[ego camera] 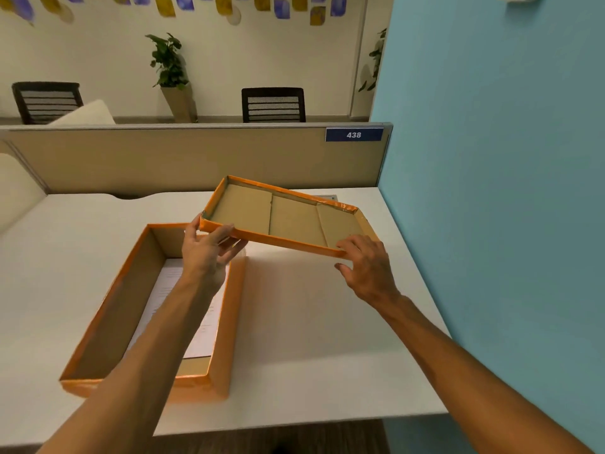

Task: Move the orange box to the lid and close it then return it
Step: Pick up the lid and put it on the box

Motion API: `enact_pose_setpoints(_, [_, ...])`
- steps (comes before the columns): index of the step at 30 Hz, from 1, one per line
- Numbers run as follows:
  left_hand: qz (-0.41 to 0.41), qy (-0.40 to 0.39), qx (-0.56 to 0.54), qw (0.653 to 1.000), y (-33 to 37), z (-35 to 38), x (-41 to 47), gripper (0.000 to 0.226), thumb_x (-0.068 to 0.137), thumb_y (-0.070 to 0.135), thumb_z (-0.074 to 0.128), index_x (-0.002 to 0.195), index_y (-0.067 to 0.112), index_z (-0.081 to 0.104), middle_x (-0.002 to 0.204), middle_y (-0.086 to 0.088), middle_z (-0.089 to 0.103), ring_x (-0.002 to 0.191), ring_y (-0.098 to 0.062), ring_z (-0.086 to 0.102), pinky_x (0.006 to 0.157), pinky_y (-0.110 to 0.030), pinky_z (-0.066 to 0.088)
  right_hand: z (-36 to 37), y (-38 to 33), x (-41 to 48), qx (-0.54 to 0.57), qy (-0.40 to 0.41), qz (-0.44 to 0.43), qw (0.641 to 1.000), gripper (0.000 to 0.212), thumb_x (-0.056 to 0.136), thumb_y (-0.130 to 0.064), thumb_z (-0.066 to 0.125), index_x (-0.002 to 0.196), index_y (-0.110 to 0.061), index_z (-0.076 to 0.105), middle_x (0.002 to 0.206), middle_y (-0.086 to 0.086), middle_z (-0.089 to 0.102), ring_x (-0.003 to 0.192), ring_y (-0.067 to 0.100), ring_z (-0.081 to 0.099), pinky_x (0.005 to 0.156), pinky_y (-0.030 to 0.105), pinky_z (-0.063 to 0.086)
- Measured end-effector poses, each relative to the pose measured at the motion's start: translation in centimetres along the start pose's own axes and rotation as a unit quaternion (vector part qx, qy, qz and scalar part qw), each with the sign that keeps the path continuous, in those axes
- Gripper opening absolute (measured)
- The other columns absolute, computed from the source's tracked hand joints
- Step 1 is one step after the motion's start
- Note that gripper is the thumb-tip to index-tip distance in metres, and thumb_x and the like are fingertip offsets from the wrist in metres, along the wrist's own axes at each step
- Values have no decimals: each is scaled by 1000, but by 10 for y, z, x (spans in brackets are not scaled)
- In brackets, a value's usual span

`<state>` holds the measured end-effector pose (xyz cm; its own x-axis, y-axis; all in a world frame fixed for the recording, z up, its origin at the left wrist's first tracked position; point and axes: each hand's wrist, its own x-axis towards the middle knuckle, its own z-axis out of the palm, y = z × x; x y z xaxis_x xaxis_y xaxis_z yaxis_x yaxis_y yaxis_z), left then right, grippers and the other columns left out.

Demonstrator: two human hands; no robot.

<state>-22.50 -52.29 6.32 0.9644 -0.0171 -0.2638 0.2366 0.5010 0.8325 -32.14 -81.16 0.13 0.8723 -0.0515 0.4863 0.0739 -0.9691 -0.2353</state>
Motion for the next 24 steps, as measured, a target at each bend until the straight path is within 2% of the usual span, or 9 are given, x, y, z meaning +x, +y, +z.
enact_pose_setpoints(4, [7, -7, -4, 1000, 27, -22, -8, 72, 85, -2, 70, 145, 26, 40, 133, -19, 54, 112, -36, 66, 85, -52, 60, -1, -31, 0, -9, 32, -6, 999, 23, 85, -23, 74, 104, -12, 69, 102, 7, 70, 96, 27, 65, 78, 47, 56])
enact_pose_setpoints(7, [16, -7, 2, 1000, 49, -38, -9, 72, 84, -1, 70, 145, 24, 41, 131, -19, 56, 109, -35, 67, 80, -49, 61, -2, -56, 2, -4, 53, -20, 998, 20, 90, -26, 68, 101, -10, 71, 99, 9, 72, 91, 29, 67, 75, 44, 58])
enact_pose_setpoints(10, [29, -19, 25, 999, 75, -52, -8, 70, 86, 4, 70, 145, 26, 39, 124, -17, 59, 107, -34, 67, 71, -43, 63, -2, -86, 8, 0, 78, -25, 997, 19, 86, -22, 73, 98, -8, 72, 98, 11, 72, 88, 30, 68, 73, 44, 61])
enact_pose_setpoints(14, [60, -54, 69, 994, 118, -71, -4, 89, 87, 14, 74, 153, 36, 18, 136, -17, 52, 110, -33, 66, 87, -49, 59, 2, -135, 19, 29, 103, -6, 994, 28, 84, -23, 77, 106, -6, 72, 106, 15, 74, 95, 34, 71, 82, 47, 61])
enact_pose_setpoints(17, [64, -95, 114, 987, 143, -94, 0, 99, 84, 24, 76, 154, 34, 7, 147, -21, 45, 122, -37, 59, 96, -54, 54, 5, -176, 29, 67, 124, 37, 989, 29, 83, -21, 78, 105, -3, 71, 98, 16, 73, 84, 32, 71, 75, 46, 62])
enact_pose_setpoints(20, [54, -132, 186, 972, 153, -125, 4, 98, 82, 30, 77, 155, 31, 10, 152, -18, 42, 129, -36, 54, 103, -50, 49, 7, -215, 38, 110, 139, 80, 981, 27, 84, -21, 78, 103, -4, 70, 95, 14, 73, 81, 29, 70, 77, 40, 61])
enact_pose_setpoints(24, [14, -161, 226, 961, 153, -163, 11, 90, 83, 28, 76, 154, 26, 20, 149, -17, 46, 126, -33, 56, 107, -52, 45, 2, -255, 48, 169, 143, 116, 968, 33, 85, -32, 77, 106, -8, 67, 101, 10, 72, 82, 17, 65, 77, 20, 52])
